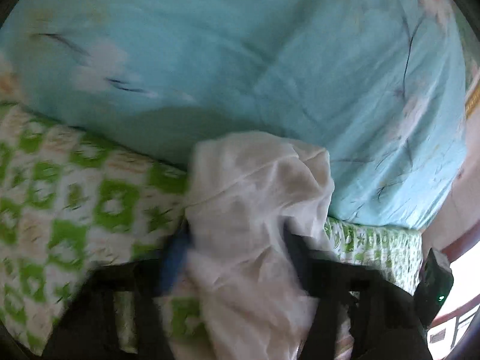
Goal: Fold large clothes
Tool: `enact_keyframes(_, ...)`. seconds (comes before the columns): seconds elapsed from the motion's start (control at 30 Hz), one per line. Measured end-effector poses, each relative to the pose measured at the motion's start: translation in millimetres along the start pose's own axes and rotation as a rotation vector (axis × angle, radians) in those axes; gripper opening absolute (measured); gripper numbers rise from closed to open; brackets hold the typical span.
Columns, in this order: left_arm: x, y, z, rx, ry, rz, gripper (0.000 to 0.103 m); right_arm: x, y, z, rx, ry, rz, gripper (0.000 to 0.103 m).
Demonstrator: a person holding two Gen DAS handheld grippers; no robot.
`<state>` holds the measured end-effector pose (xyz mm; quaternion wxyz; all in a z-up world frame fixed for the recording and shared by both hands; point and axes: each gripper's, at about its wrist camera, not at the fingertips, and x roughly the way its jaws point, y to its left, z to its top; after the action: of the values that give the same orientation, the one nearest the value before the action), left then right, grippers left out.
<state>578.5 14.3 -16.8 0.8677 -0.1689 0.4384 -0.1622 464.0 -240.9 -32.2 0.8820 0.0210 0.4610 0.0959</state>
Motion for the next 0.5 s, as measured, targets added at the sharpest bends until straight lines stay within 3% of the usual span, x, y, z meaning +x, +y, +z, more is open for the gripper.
enact_keyframes(0.03,5,-3,-2,0.014,0.018,-0.002,0.000,2,-2,0,-0.001,0.009,-0.001,0.002)
enact_keyframes(0.2,-52,-15,-42,0.031,-0.097,-0.143,0.000,-41,-15,-10,0.025,-0.101,0.021,0.002)
enact_keyframes(0.37,-144,-36,-128,0.076,-0.180,-0.309,0.000,-115,-37,-52,0.106,-0.212,0.154,0.002)
enact_keyframes(0.5,-165,-52,-212,0.110,-0.126,-0.365,0.001,-136,-40,-99,0.122,-0.188,0.197,0.002)
